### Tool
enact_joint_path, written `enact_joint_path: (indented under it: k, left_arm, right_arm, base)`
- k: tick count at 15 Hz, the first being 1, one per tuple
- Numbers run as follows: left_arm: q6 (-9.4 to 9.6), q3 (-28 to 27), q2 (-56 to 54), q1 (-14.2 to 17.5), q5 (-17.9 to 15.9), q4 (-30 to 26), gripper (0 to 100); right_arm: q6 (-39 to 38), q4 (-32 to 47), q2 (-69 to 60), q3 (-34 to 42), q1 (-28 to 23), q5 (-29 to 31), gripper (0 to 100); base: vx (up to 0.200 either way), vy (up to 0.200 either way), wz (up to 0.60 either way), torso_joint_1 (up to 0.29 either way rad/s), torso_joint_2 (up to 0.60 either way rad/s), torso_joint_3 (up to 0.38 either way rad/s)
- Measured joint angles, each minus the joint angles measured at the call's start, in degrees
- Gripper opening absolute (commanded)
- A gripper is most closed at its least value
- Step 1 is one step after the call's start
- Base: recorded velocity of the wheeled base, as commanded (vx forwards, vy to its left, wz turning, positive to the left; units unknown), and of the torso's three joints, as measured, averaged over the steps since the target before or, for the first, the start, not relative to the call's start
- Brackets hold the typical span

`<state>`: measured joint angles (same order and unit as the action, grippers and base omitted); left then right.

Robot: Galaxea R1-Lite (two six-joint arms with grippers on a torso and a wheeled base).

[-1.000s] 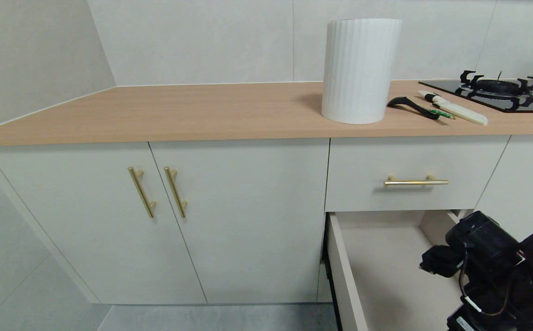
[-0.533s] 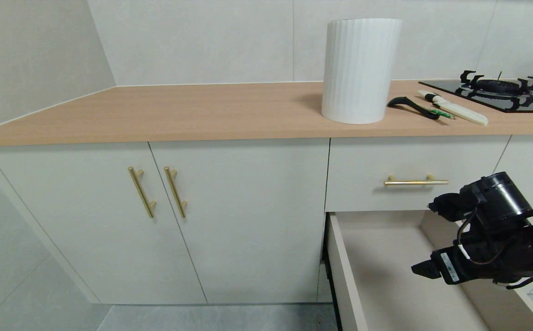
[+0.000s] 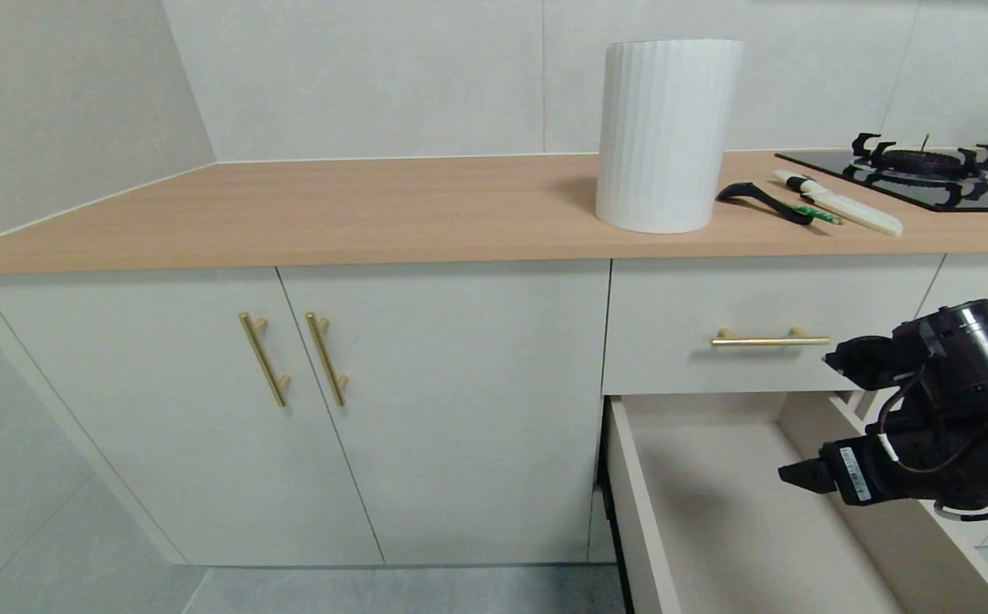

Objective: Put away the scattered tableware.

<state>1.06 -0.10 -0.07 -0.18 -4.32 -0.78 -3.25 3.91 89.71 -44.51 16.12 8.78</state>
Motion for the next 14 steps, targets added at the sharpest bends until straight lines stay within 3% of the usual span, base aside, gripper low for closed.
enact_joint_path:
  k: [3, 14]
  left_arm:
    - [0.00, 0.00, 0.00, -0.04, 0.00, -0.01, 100]
    - [0.00, 0.00, 0.00, 0.00, 0.00, -0.01, 100]
  right_arm:
    - [0.06, -0.44, -1.04, 0.05, -0.85, 0.00, 100]
    - [0.55, -0.59, -2.80, 0.18, -1.93, 0.02, 100]
  base:
    - [0.000, 0.000, 0.00, 0.077, -0.26, -0.284]
    - [0.000, 0.000, 0.00, 0.176, -0.48, -0.279]
